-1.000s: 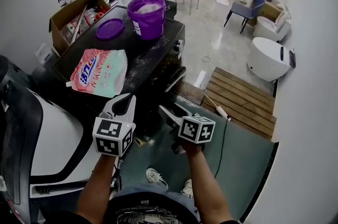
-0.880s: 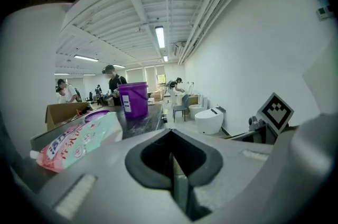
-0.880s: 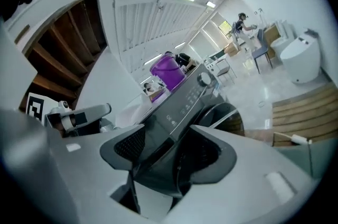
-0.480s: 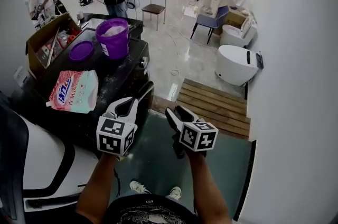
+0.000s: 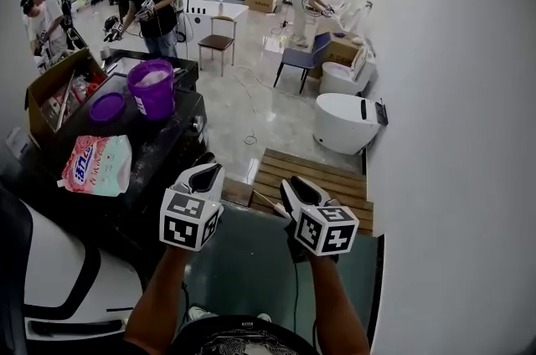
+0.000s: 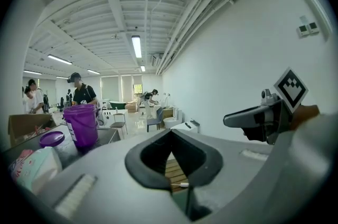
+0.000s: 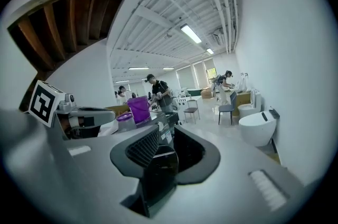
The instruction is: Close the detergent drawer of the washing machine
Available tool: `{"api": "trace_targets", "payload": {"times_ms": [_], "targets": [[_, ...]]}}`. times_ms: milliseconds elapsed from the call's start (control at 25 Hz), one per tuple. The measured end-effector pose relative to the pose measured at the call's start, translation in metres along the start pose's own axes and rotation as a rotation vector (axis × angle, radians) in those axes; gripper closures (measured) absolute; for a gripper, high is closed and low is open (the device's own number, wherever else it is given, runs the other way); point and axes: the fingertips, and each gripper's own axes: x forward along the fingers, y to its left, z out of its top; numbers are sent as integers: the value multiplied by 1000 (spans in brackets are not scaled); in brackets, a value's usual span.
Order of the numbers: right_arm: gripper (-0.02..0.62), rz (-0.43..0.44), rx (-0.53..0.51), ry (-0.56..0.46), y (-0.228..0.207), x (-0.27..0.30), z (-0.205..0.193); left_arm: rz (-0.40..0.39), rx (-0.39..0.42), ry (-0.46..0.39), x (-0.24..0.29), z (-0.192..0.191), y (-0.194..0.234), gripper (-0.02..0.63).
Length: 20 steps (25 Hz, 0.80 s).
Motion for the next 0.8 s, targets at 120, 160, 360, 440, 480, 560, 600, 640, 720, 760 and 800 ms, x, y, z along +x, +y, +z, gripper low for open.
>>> {"api": "trace_targets", "payload": {"times_ms": [120, 160, 360, 440, 480, 560, 600, 640, 720, 760, 800], "targets": [[494, -22, -32, -23, -11, -18, 15, -10, 11, -14, 4, 10, -14, 606], [499, -28, -42, -28, -13, -23, 18, -13, 13, -17, 4, 13, -18, 606], [550, -51, -81, -58, -25, -47, 36, -10, 26, -21, 3, 24, -34, 606], [572, -51, -91, -61, -28, -53, 38, -3, 27, -21, 2, 26, -38, 606], [572, -51, -97, -61, -28, -55, 38, -2, 28, -22, 1, 26, -40, 606], [572, -53, -106, -65, -30, -59, 39, 1, 32, -21, 0, 26, -42, 606], [572, -54, -110, -69, -30, -60, 39, 3, 33, -20, -1, 25, -43, 606], [572, -54, -115, -73, -30, -61, 40, 8, 33, -19, -2, 25, -42, 606], [572, -56, -128, -79, -29, -61, 42, 20, 30, -17, -5, 23, -40, 606], [572, -58, -135, -81, -29, -61, 43, 26, 29, -16, -6, 22, -38, 606], [574, -60, -142, -82, -28, -62, 44, 32, 29, -16, -8, 22, -36, 606]]}}
